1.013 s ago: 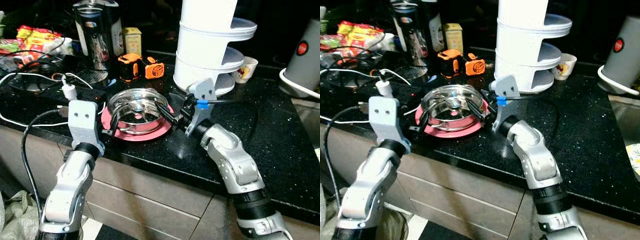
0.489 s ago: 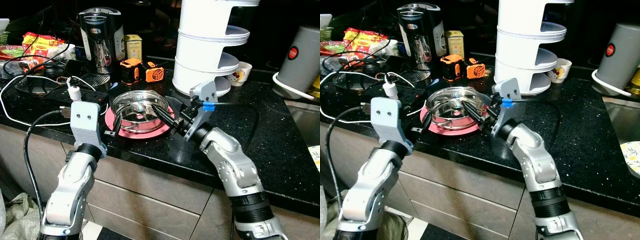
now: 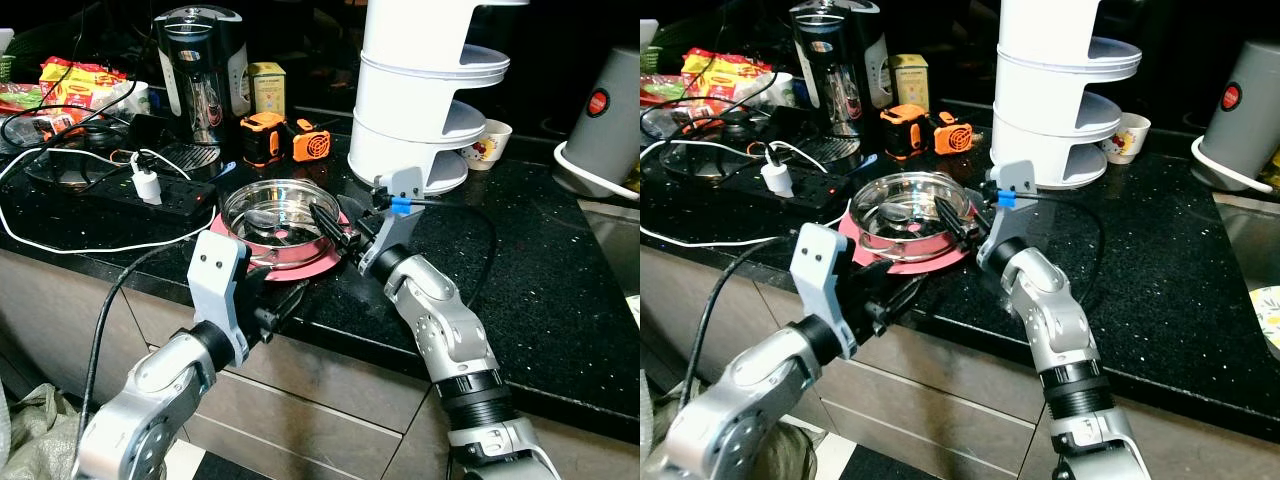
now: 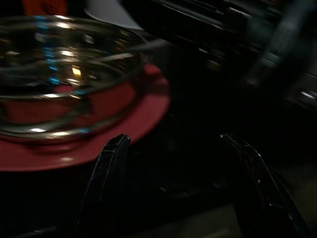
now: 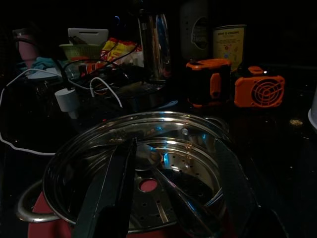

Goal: Kitchen organization

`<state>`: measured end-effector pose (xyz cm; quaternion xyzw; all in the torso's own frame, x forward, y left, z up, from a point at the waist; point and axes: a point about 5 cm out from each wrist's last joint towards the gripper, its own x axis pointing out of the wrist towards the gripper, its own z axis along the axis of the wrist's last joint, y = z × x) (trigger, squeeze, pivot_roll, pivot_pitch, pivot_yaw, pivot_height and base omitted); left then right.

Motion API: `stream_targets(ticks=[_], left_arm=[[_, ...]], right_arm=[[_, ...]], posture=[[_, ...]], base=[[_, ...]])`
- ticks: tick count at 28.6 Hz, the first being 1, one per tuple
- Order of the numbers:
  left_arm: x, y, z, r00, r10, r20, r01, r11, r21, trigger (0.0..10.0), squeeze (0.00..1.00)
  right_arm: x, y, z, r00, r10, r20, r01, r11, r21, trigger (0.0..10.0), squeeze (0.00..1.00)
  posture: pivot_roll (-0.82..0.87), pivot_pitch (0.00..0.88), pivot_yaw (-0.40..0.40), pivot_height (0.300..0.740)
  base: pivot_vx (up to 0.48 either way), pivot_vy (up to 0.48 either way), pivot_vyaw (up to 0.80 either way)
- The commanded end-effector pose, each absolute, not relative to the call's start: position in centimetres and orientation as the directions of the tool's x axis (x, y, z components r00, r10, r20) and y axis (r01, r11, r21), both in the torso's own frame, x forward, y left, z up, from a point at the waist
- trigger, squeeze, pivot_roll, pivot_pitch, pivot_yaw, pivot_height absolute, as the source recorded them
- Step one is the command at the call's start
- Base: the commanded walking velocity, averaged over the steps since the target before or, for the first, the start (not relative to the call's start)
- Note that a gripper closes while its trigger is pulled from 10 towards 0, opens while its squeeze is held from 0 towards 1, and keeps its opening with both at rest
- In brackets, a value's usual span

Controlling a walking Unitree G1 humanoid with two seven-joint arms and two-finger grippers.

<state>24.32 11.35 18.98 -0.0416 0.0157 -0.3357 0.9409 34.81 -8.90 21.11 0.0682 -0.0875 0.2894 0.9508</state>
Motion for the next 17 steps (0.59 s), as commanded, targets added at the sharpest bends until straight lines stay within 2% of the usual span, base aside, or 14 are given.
stream_targets(ticks=[1, 16, 17], left_arm=[[24.0, 11.3, 18.8, 0.759, -0.65, -0.025, 0.646, 0.758, -0.09, 10.0, 0.0], [24.1, 12.6, 19.6, 0.783, -0.621, -0.043, 0.617, 0.783, -0.074, 10.0, 0.0], [24.1, 12.6, 19.6, 0.783, -0.621, -0.042, 0.617, 0.784, -0.074, 10.0, 0.0]], right_arm=[[35.1, -9.1, 21.3, 0.822, 0.525, 0.221, -0.553, 0.828, 0.092, 10.0, 0.0], [34.7, -8.5, 19.9, 0.802, 0.561, 0.205, -0.589, 0.801, 0.11, 10.0, 0.0], [34.7, -8.6, 19.9, 0.803, 0.561, 0.204, -0.588, 0.801, 0.11, 4.6, 0.0]], posture=[[0.08, 0.0, -0.026, 0.74], [0.09, 0.0, -0.023, 0.74], [0.09, 0.0, -0.024, 0.74]], base=[[0.0, 0.0, 0.0], [0.0, 0.0, 0.0], [0.0, 0.0, 0.0]])
